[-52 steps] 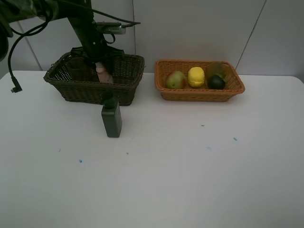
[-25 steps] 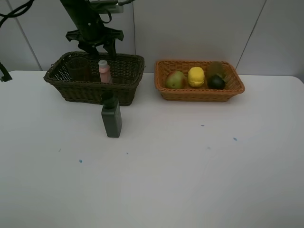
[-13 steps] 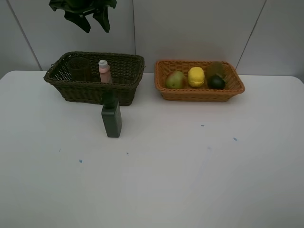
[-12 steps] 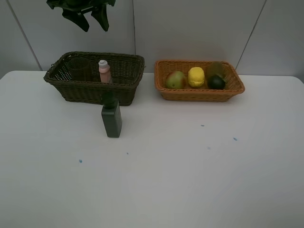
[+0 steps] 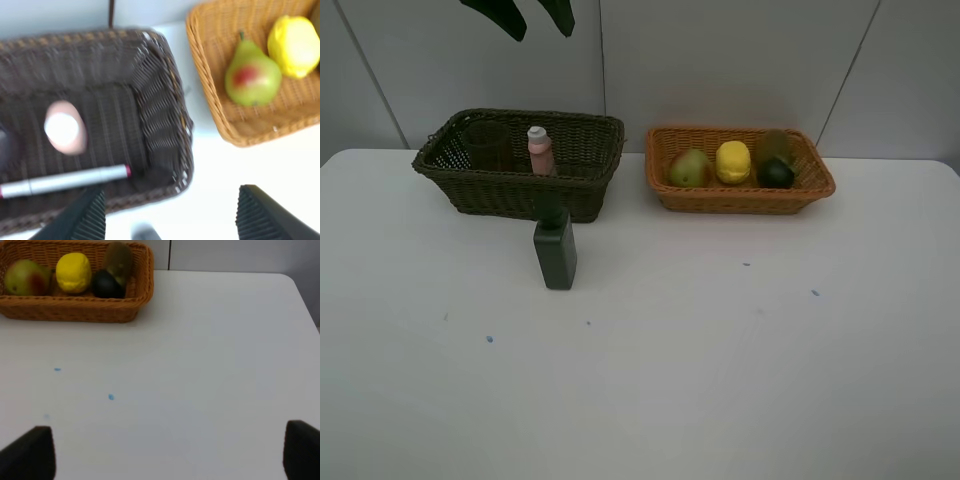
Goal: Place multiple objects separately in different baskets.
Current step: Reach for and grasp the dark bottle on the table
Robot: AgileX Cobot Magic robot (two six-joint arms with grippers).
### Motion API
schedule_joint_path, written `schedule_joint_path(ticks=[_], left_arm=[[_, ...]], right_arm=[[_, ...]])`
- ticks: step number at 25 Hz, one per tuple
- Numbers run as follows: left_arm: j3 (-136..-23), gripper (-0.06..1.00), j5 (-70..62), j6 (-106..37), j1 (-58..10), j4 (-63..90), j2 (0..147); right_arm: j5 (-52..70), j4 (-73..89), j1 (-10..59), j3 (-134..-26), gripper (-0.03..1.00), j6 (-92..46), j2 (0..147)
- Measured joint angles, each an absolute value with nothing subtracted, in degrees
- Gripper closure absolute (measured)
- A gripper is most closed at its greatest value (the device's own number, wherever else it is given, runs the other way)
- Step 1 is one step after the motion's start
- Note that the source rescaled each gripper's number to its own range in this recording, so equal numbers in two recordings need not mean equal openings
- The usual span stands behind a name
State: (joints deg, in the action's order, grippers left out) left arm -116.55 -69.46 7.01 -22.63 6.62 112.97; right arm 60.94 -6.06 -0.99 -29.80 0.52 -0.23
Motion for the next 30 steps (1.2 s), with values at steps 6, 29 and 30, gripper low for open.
schedule_joint_path(ticks=[6,29,30], left_arm=[[-107.0,0.23,-69.9,11.5,-28.0,4.3,111.9],[-92.1,0.23,-69.9,19.4,-30.7,2.1,111.4],[-91.5,0.23,-69.9,19.0,-30.7,1.8,111.4]], right_arm=[[60.9,-6.1,-1.0,-29.8,-0.02,0.5,-0.2],[60.9,-6.1,-1.0,-29.8,-0.02,0.5,-0.2],[60.9,-6.1,-1.0,-29.8,-0.02,0.5,-0.2]])
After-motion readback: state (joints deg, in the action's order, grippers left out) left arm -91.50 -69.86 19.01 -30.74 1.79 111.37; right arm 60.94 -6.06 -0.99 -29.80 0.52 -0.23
